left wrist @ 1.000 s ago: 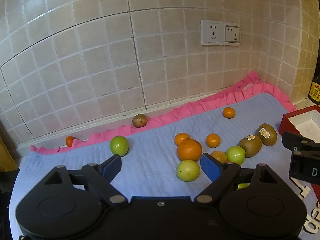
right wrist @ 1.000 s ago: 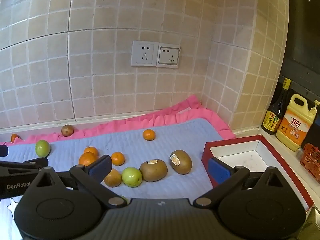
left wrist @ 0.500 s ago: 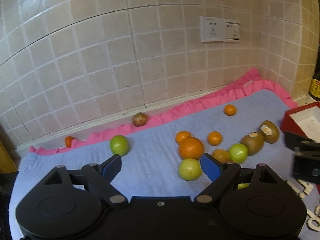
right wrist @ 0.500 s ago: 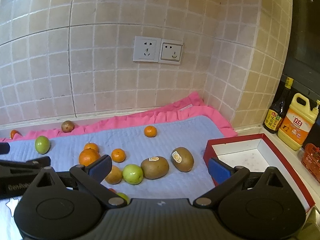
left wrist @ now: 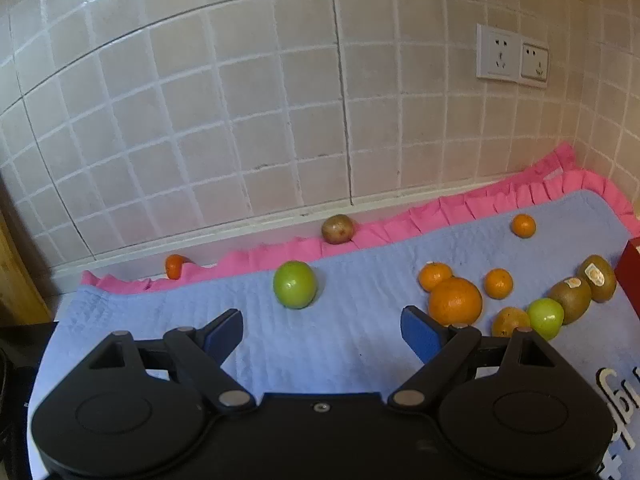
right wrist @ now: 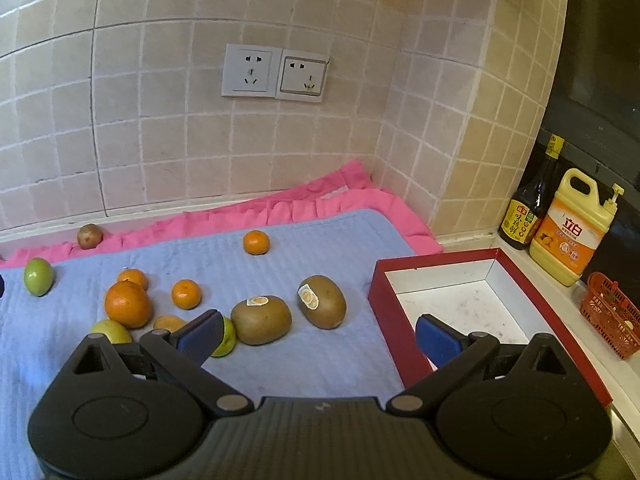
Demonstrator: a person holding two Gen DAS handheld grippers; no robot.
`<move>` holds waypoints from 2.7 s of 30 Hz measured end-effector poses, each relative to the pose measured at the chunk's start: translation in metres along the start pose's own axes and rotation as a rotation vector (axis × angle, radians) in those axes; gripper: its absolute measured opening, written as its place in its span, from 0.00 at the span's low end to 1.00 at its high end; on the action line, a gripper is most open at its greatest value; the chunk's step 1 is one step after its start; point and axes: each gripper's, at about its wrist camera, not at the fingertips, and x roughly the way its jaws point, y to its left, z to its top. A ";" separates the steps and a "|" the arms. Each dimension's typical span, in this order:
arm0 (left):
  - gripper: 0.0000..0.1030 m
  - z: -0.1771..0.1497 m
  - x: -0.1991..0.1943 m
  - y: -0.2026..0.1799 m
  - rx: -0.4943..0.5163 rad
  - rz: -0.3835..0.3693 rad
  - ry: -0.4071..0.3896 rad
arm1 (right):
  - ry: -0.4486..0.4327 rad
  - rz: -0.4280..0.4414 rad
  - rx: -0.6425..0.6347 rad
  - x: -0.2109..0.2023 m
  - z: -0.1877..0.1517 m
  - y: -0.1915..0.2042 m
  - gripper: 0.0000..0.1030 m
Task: Organize fruits
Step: 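Move both grippers open toward the fruit on the blue mat, then close the left gripper on a green apple while the right grips another green apple, then carry both green apples into the red box and open both grippers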
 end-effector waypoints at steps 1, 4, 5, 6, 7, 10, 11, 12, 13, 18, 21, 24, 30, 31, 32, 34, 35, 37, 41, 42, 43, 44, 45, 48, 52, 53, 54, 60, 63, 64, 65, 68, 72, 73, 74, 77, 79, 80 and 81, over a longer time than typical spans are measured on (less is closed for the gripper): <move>0.99 -0.001 0.002 -0.001 0.009 -0.003 -0.003 | 0.005 -0.004 -0.001 0.003 0.000 0.000 1.00; 0.99 -0.003 0.009 -0.006 0.037 -0.011 0.000 | 0.025 -0.010 -0.003 0.014 -0.001 0.002 1.00; 0.99 -0.004 0.012 -0.008 0.046 -0.013 0.007 | 0.031 -0.014 -0.004 0.017 -0.001 0.002 1.00; 0.99 -0.005 0.015 -0.010 0.053 -0.015 0.015 | 0.039 -0.015 -0.004 0.021 -0.002 0.003 1.00; 0.99 -0.005 0.019 -0.011 0.058 -0.022 0.021 | 0.047 -0.015 -0.004 0.024 -0.003 0.004 1.00; 0.99 -0.006 0.029 -0.014 0.070 -0.039 0.036 | 0.069 -0.018 -0.005 0.034 -0.005 0.008 1.00; 0.99 -0.006 0.031 -0.014 0.076 -0.041 0.037 | 0.077 -0.019 -0.006 0.037 -0.005 0.009 1.00; 0.99 -0.007 0.034 -0.015 0.079 -0.045 0.039 | 0.083 -0.021 -0.007 0.040 -0.006 0.010 1.00; 0.99 -0.007 0.037 -0.015 0.083 -0.048 0.042 | 0.089 -0.022 -0.008 0.042 -0.006 0.011 1.00; 0.99 -0.009 0.057 -0.011 0.085 -0.158 0.107 | 0.101 0.056 0.028 0.044 -0.011 0.015 1.00; 0.99 -0.012 0.067 -0.009 0.075 -0.236 0.119 | 0.122 0.116 0.037 0.045 -0.017 0.025 1.00; 0.99 -0.012 0.073 -0.011 0.082 -0.273 0.110 | 0.159 0.152 0.014 0.049 -0.023 0.042 1.00; 0.98 -0.005 0.082 -0.014 0.074 -0.384 0.133 | 0.222 0.215 -0.012 0.058 -0.035 0.070 0.98; 0.99 -0.004 0.082 -0.015 0.080 -0.395 0.130 | 0.223 0.217 -0.014 0.059 -0.036 0.073 0.98; 0.99 -0.004 0.082 -0.018 0.088 -0.404 0.127 | 0.224 0.216 -0.018 0.060 -0.036 0.076 0.98; 0.98 -0.004 0.084 -0.024 0.108 -0.427 0.123 | 0.229 0.215 -0.028 0.063 -0.039 0.079 0.98; 0.99 -0.004 0.086 -0.027 0.115 -0.441 0.127 | 0.232 0.213 -0.033 0.064 -0.041 0.080 0.96; 0.95 -0.006 0.093 -0.032 0.118 -0.472 0.148 | 0.244 0.211 -0.038 0.071 -0.045 0.081 0.95; 0.80 -0.010 0.112 -0.043 0.118 -0.513 0.206 | 0.260 0.229 -0.011 0.082 -0.053 0.078 0.89; 0.79 -0.011 0.117 -0.047 0.126 -0.504 0.211 | 0.261 0.236 -0.004 0.084 -0.054 0.078 0.88; 0.78 -0.012 0.120 -0.049 0.131 -0.498 0.214 | 0.263 0.237 0.002 0.086 -0.054 0.078 0.87; 0.77 -0.013 0.122 -0.051 0.133 -0.498 0.219 | 0.262 0.240 0.009 0.086 -0.054 0.077 0.86; 0.76 -0.014 0.124 -0.052 0.134 -0.501 0.222 | 0.259 0.241 0.014 0.087 -0.054 0.076 0.86; 0.71 -0.016 0.132 -0.058 0.135 -0.500 0.244 | 0.266 0.235 0.018 0.093 -0.054 0.075 0.84; 0.59 -0.016 0.133 -0.063 0.142 -0.499 0.236 | 0.281 0.276 0.044 0.100 -0.055 0.073 0.69; 0.56 -0.016 0.132 -0.063 0.144 -0.506 0.234 | 0.285 0.287 0.043 0.100 -0.056 0.074 0.64; 0.56 -0.015 0.131 -0.064 0.146 -0.502 0.231 | 0.284 0.300 0.043 0.100 -0.056 0.074 0.59; 0.55 -0.018 0.117 -0.065 0.160 -0.476 0.211 | 0.257 0.356 0.070 0.092 -0.058 0.067 0.50; 0.55 -0.018 0.107 -0.061 0.150 -0.466 0.205 | 0.239 0.398 0.112 0.088 -0.059 0.055 0.50; 0.55 -0.019 0.104 -0.060 0.151 -0.456 0.200 | 0.229 0.411 0.121 0.086 -0.058 0.051 0.50; 0.55 -0.019 0.099 -0.059 0.154 -0.447 0.191 | 0.216 0.424 0.127 0.083 -0.056 0.048 0.50; 0.55 -0.018 0.082 -0.058 0.158 -0.446 0.163 | 0.158 0.439 0.126 0.067 -0.048 0.038 0.50; 0.55 -0.007 0.053 -0.069 0.179 -0.471 0.104 | 0.085 0.420 0.136 0.045 -0.030 0.012 0.50; 0.55 -0.002 0.047 -0.073 0.187 -0.480 0.085 | 0.068 0.407 0.143 0.040 -0.025 0.002 0.50; 0.55 0.004 0.040 -0.079 0.194 -0.495 0.065 | 0.052 0.392 0.148 0.036 -0.021 -0.008 0.50; 0.55 0.027 0.020 -0.105 0.215 -0.570 0.005 | -0.004 0.320 0.176 0.022 -0.008 -0.048 0.50; 0.55 0.045 0.007 -0.129 0.237 -0.622 -0.030 | -0.038 0.261 0.197 0.014 0.000 -0.079 0.50; 0.55 0.053 0.001 -0.142 0.250 -0.644 -0.046 | -0.051 0.229 0.207 0.010 0.002 -0.095 0.50; 0.55 0.061 -0.006 -0.156 0.266 -0.666 -0.064 | -0.062 0.196 0.218 0.008 0.005 -0.113 0.50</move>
